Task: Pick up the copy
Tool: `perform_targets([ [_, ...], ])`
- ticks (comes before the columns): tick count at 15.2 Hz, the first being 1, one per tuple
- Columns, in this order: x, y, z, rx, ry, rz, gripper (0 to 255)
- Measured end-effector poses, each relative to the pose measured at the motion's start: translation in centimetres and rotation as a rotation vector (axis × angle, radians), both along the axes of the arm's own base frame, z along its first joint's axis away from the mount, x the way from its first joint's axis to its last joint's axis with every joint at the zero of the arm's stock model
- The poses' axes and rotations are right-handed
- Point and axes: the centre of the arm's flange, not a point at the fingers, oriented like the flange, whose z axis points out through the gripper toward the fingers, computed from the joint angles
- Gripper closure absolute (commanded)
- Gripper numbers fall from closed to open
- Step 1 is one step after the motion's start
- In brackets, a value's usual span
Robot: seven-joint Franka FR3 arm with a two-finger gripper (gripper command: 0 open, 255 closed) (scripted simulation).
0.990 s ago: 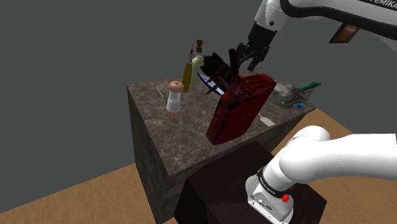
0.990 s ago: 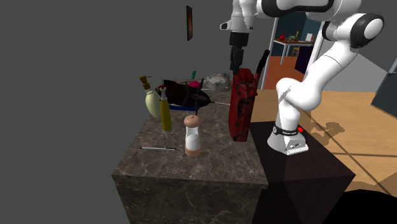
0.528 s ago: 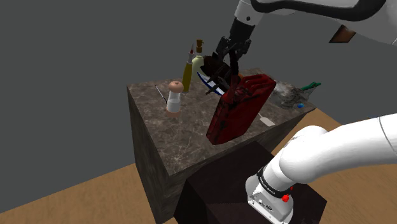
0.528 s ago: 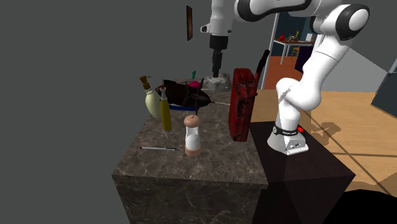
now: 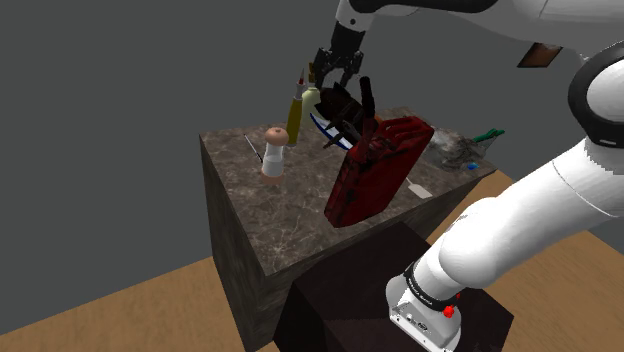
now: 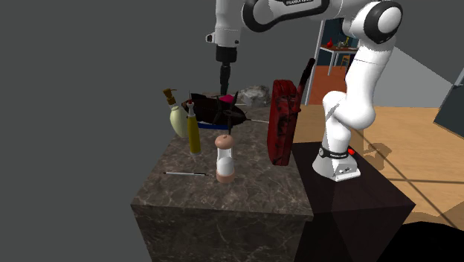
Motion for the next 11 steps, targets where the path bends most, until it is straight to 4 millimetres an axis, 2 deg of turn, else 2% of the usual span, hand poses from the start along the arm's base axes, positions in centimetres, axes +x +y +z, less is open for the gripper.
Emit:
perform_targets([
  [9,11.2,-1.1,-1.4,-0.022,-0.008,0.010,0],
  [11,12.2,-1.0,-2.5,-0.024,-0.008,0.011,0],
])
